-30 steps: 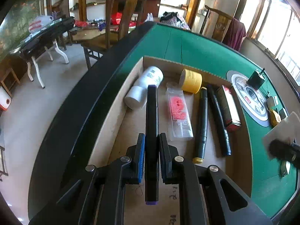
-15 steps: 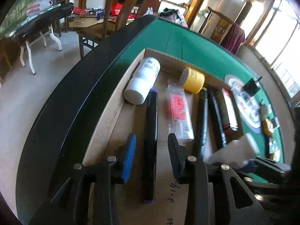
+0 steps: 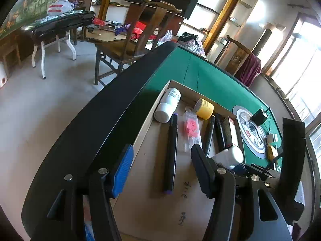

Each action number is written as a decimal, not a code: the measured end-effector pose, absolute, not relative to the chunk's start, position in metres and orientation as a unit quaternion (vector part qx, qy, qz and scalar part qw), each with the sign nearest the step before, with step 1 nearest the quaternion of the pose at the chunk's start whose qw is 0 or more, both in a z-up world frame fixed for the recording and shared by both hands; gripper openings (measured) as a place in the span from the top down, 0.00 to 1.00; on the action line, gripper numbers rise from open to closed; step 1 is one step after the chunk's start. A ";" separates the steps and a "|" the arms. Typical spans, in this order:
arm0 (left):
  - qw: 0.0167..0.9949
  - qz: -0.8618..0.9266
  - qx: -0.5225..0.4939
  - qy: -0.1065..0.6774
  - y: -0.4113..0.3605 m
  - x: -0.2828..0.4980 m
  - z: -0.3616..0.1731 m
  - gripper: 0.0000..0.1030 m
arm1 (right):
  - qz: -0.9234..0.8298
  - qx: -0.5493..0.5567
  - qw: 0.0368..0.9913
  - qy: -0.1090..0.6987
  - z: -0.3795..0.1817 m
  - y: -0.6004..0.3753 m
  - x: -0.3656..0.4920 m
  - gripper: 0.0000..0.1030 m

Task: Organize objects
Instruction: 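Lower the white pill bottle into the tray and open the right gripper, then move both grippers from the tray back to the table items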

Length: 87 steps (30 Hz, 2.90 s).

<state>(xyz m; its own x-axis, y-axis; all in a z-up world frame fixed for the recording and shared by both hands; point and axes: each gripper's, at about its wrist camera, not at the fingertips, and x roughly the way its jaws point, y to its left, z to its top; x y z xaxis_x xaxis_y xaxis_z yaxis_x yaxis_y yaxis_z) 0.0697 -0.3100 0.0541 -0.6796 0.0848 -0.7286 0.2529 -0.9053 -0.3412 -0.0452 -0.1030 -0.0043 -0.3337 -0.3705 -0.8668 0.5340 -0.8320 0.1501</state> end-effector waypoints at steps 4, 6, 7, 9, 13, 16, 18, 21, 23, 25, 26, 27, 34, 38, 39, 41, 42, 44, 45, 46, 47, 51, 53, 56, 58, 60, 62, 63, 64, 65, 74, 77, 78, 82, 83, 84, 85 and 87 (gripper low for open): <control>0.054 -0.893 0.389 0.220 -0.309 0.080 0.061 0.47 | -0.817 0.493 0.292 0.068 0.011 -0.093 -0.040 0.64; 0.060 -0.898 0.381 0.213 -0.304 0.084 0.068 0.46 | -0.822 0.481 0.298 0.056 0.023 -0.085 -0.036 0.60; 0.063 -0.900 0.376 0.209 -0.301 0.086 0.071 0.43 | -0.828 0.471 0.300 0.051 0.031 -0.079 -0.032 0.54; 0.065 -0.906 0.367 0.203 -0.292 0.089 0.078 0.34 | -0.842 0.449 0.295 0.047 0.046 -0.068 -0.025 0.46; 0.049 -0.914 0.356 0.189 -0.269 0.092 0.090 0.34 | -0.875 0.404 0.262 0.057 0.066 -0.041 -0.012 0.35; 0.031 -0.920 0.351 0.172 -0.242 0.093 0.097 0.34 | -0.895 0.379 0.225 0.070 0.072 -0.023 -0.005 0.34; 0.018 -0.925 0.346 0.155 -0.220 0.093 0.101 0.33 | -0.906 0.366 0.200 0.076 0.074 -0.012 -0.006 0.34; 0.005 -0.933 0.340 0.123 -0.187 0.095 0.106 0.33 | -0.921 0.348 0.156 0.073 0.074 0.017 -0.009 0.34; 0.000 -0.937 0.336 0.096 -0.163 0.095 0.108 0.33 | -0.926 0.346 0.137 0.064 0.073 0.036 -0.011 0.34; -0.009 -0.938 0.338 0.075 -0.141 0.094 0.107 0.33 | -0.930 0.343 0.120 0.057 0.073 0.058 -0.010 0.34; -0.012 -0.937 0.341 0.071 -0.133 0.094 0.106 0.33 | -0.932 0.340 0.113 0.056 0.073 0.065 -0.010 0.34; -0.018 -0.936 0.346 0.069 -0.124 0.093 0.104 0.33 | -0.934 0.337 0.106 0.054 0.073 0.075 -0.010 0.34; -0.049 -0.920 0.386 0.044 -0.069 0.082 0.087 0.33 | -0.943 0.319 0.061 0.073 0.075 0.124 -0.015 0.31; -0.061 -0.903 0.422 0.051 -0.050 0.073 0.072 0.33 | -0.942 0.324 0.055 0.065 0.076 0.156 -0.029 0.31; -0.062 -0.900 0.429 0.052 -0.046 0.071 0.069 0.33 | -0.942 0.327 0.052 0.053 0.078 0.167 -0.035 0.30; -0.062 -0.896 0.437 0.050 -0.038 0.067 0.065 0.33 | -0.942 0.332 0.038 0.028 0.078 0.193 -0.050 0.27; -0.063 -0.895 0.440 0.048 -0.035 0.066 0.063 0.33 | -0.942 0.336 0.022 0.010 0.077 0.210 -0.060 0.27; -0.066 -0.892 0.445 0.044 -0.028 0.063 0.061 0.33 | -0.937 0.348 0.012 -0.025 0.071 0.236 -0.073 0.27; -0.067 -0.891 0.447 0.042 -0.026 0.061 0.059 0.33 | -0.934 0.353 0.014 -0.050 0.067 0.250 -0.078 0.27; -0.068 -0.890 0.449 0.042 -0.024 0.059 0.057 0.33 | -0.931 0.356 0.022 -0.081 0.062 0.266 -0.081 0.27; -0.070 -0.889 0.451 0.043 -0.021 0.055 0.055 0.33 | -0.928 0.356 0.032 -0.107 0.057 0.277 -0.082 0.27; -0.085 -0.880 0.463 0.056 -0.011 0.041 0.045 0.33 | -0.882 0.404 0.102 -0.218 0.028 0.306 -0.093 0.27; -0.094 -0.876 0.469 0.067 -0.006 0.036 0.040 0.33 | -0.860 0.417 0.131 -0.263 0.021 0.314 -0.097 0.27; -0.103 -0.869 0.478 0.073 0.002 0.033 0.031 0.33 | -0.832 0.437 0.159 -0.303 0.010 0.318 -0.099 0.27; -0.108 -0.867 0.481 0.072 0.004 0.033 0.028 0.33 | -0.810 0.450 0.186 -0.328 0.003 0.314 -0.099 0.27; -0.110 -0.867 0.480 0.073 0.004 0.033 0.027 0.33 | -0.795 0.465 0.205 -0.331 -0.003 0.305 -0.101 0.27; -0.108 -0.870 0.476 0.075 -0.001 0.034 0.029 0.33 | -0.785 0.483 0.221 -0.320 -0.008 0.290 -0.102 0.24; -0.107 -0.871 0.474 0.077 -0.004 0.034 0.029 0.33 | -0.782 0.486 0.231 -0.314 -0.009 0.282 -0.101 0.24; -0.106 -0.872 0.471 0.080 -0.007 0.034 0.030 0.33 | -0.776 0.488 0.250 -0.310 -0.009 0.272 -0.100 0.22; -0.104 -0.873 0.469 0.083 -0.011 0.035 0.031 0.33 | -0.770 0.490 0.271 -0.306 -0.009 0.263 -0.099 0.21; -0.134 -0.872 0.464 0.079 -0.009 0.041 0.030 0.33 | -0.742 0.479 0.368 -0.291 0.000 0.219 -0.089 0.20; -0.162 -0.881 0.443 0.032 0.012 0.048 0.036 0.33 | -0.748 0.479 0.338 -0.310 -0.005 0.230 -0.093 0.21; -0.169 -0.885 0.433 0.011 0.020 0.051 0.038 0.33 | -0.752 0.478 0.328 -0.314 -0.006 0.234 -0.094 0.21; -0.201 -0.893 0.397 -0.068 0.055 0.058 0.041 0.33 | -0.771 0.469 0.288 -0.321 -0.006 0.254 -0.096 0.21; -0.208 -0.891 0.396 -0.073 0.059 0.058 0.040 0.33 | -0.772 0.467 0.283 -0.324 -0.006 0.261 -0.097 0.21; -0.218 -0.888 0.398 -0.076 0.064 0.055 0.039 0.33 | -0.774 0.466 0.277 -0.328 -0.006 0.265 -0.097 0.21; -0.225 -0.885 0.401 -0.077 0.067 0.053 0.036 0.33 | -0.774 0.466 0.271 -0.333 -0.007 0.268 -0.097 0.21; -0.229 -0.878 0.412 -0.083 0.075 0.045 0.029 0.34 | -0.772 0.467 0.263 -0.341 -0.010 0.272 -0.099 0.21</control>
<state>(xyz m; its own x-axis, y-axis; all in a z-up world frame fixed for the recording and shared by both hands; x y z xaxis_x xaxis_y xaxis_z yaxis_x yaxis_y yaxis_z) 0.0453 0.0746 0.0292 -0.5563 0.3332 -0.7612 -0.4695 -0.8819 -0.0429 -0.0991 0.2724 -0.0102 -0.4248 -0.7254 -0.5416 0.0880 -0.6285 0.7728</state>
